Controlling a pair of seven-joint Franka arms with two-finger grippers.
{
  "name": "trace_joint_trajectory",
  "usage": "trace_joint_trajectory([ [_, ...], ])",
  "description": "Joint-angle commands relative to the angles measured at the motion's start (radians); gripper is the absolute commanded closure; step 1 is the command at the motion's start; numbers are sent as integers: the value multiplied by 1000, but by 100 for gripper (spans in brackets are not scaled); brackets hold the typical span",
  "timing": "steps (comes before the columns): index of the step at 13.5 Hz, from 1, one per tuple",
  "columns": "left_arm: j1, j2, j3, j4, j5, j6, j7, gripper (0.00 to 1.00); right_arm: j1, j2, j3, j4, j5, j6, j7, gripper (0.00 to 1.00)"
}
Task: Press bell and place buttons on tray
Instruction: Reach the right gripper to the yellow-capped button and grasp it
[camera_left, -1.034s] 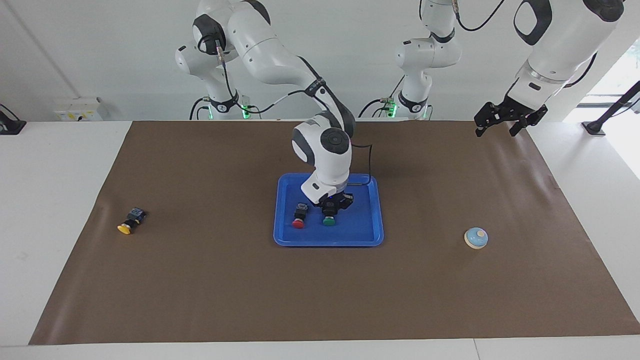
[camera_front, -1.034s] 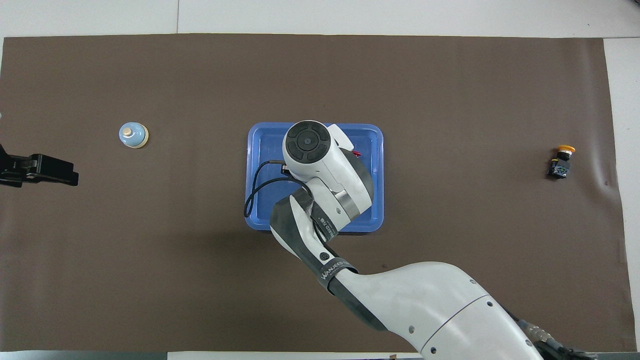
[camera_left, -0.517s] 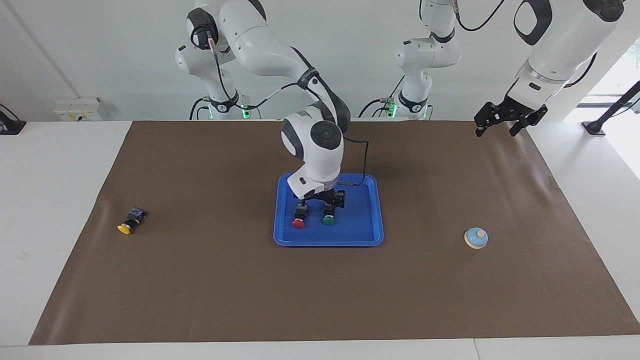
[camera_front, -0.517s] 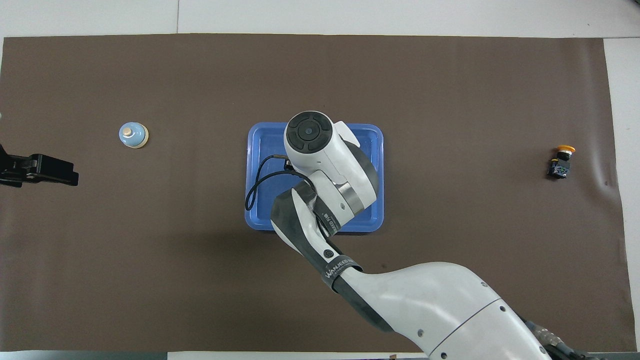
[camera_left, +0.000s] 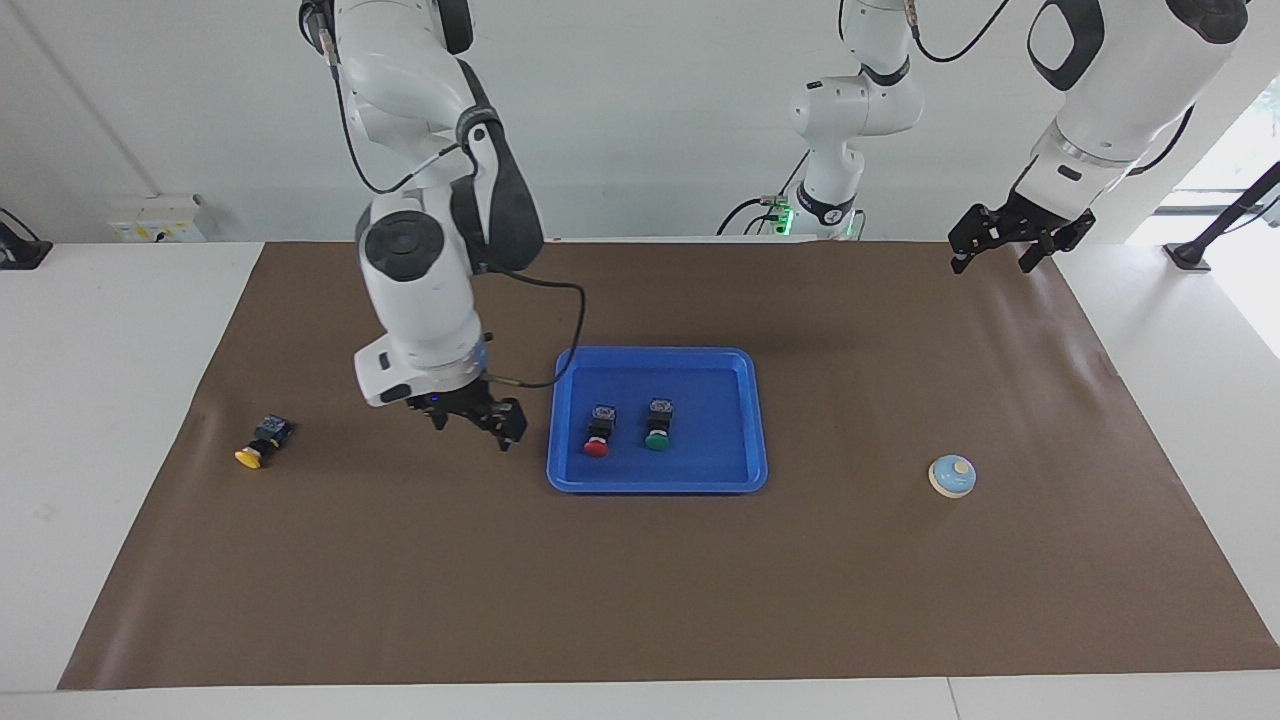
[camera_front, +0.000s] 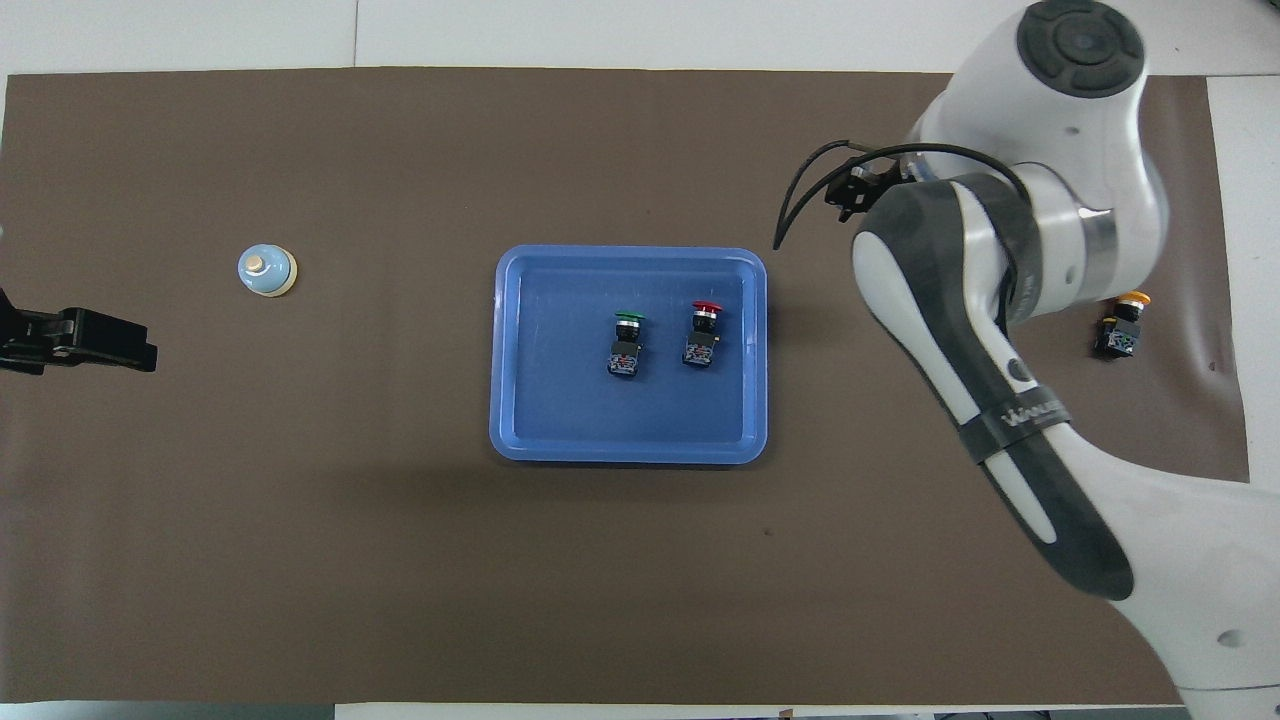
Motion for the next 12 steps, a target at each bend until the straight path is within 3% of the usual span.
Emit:
trace_joint_trajectory([
  [1,1,-11,2,1,-11,-10,-9,0,-126,-26,14,-64,7,9,-158,0],
  [3,1,-11,2,1,-11,-10,-9,0,-209,-51,14,-135,5,26,-300,0],
  [6,1,-11,2,1,-11,-10,-9,0,-321,-81,13,-279,5,185,-459,0],
  [12,1,-13,2,1,-11,-10,-9,0,-444,-85,13,-485,5,428,-563,0],
])
